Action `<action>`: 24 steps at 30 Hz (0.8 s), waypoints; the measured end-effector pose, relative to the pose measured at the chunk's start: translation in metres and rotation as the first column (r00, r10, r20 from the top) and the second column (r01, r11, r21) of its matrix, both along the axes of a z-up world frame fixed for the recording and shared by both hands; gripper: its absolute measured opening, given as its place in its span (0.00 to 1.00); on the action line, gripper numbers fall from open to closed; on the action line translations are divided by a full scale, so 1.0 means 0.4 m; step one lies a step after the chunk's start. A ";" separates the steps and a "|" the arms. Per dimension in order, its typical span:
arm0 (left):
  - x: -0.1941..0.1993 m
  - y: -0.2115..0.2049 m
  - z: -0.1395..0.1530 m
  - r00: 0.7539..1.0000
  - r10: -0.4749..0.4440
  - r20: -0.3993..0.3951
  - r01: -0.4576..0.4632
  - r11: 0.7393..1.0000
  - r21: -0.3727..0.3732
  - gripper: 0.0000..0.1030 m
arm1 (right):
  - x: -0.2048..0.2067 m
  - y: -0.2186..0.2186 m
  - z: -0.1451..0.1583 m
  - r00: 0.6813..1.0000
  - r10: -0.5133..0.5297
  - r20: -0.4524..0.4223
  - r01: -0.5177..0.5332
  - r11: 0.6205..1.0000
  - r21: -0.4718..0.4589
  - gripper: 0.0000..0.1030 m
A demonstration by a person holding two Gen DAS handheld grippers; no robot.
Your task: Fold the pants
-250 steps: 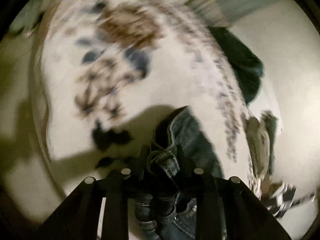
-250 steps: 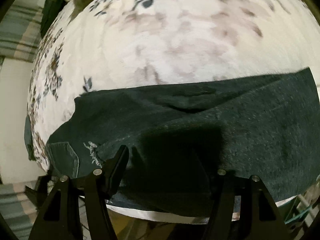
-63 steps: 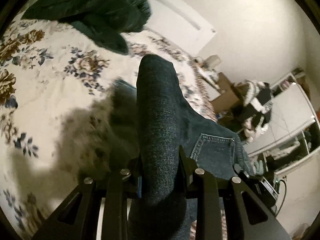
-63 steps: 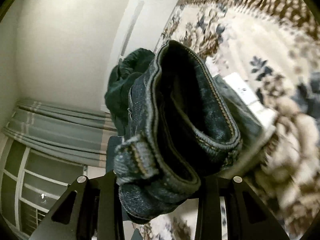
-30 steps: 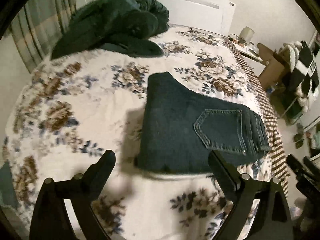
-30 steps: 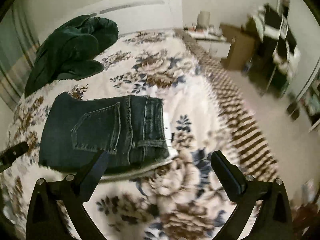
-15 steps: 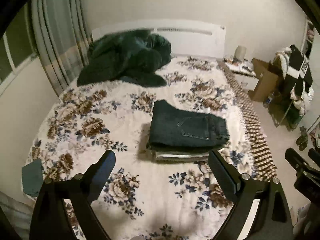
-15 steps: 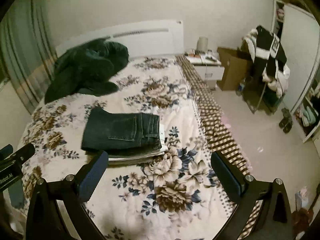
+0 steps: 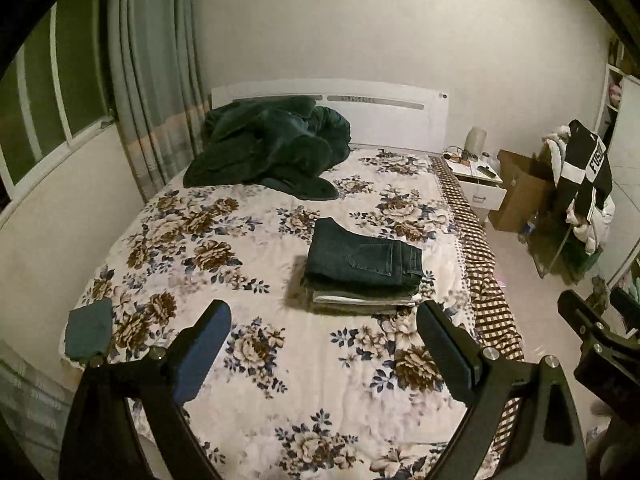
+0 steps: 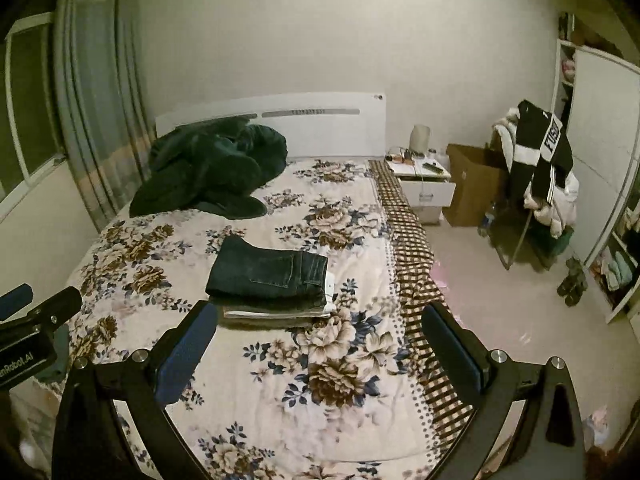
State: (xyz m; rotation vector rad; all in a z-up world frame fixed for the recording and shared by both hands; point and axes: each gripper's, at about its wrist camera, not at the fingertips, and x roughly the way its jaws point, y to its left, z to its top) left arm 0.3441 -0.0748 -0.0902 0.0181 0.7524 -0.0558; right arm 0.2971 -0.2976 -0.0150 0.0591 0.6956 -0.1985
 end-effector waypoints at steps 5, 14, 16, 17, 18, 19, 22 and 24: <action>-0.042 0.007 0.013 1.000 -0.007 0.004 0.007 1.000 0.001 0.97 | -0.062 0.032 0.037 1.000 0.013 0.012 -0.013 1.000 -0.019 1.00; -0.090 0.031 0.029 1.000 -0.004 0.030 0.003 1.000 0.023 0.97 | -0.096 0.052 0.062 1.000 0.009 0.016 -0.009 1.000 -0.005 1.00; -0.094 0.032 0.033 1.000 -0.001 0.031 0.001 1.000 0.024 0.97 | -0.100 0.057 0.067 1.000 0.010 0.019 -0.010 1.000 0.000 1.00; -0.095 0.033 0.033 0.999 -0.002 0.032 0.002 1.000 0.024 0.97 | -0.103 0.060 0.067 1.000 0.012 0.020 -0.012 1.000 -0.002 1.00; -0.095 0.032 0.033 0.999 0.001 0.035 -0.002 1.000 0.026 0.97 | -0.106 0.063 0.069 1.000 0.012 0.020 -0.012 1.000 -0.003 1.00; -0.097 0.033 0.035 0.999 -0.001 0.039 0.000 1.000 0.029 0.97 | -0.110 0.063 0.070 1.000 0.012 0.021 -0.012 1.000 0.000 1.00; -0.104 0.036 0.045 0.999 -0.006 0.046 0.005 0.999 0.032 0.97 | -0.114 0.066 0.074 1.000 0.017 0.018 -0.017 1.000 -0.001 1.00; -0.107 0.037 0.048 0.999 -0.007 0.045 0.006 1.000 0.029 0.97 | -0.118 0.066 0.077 1.000 0.017 0.016 -0.017 1.000 0.004 1.00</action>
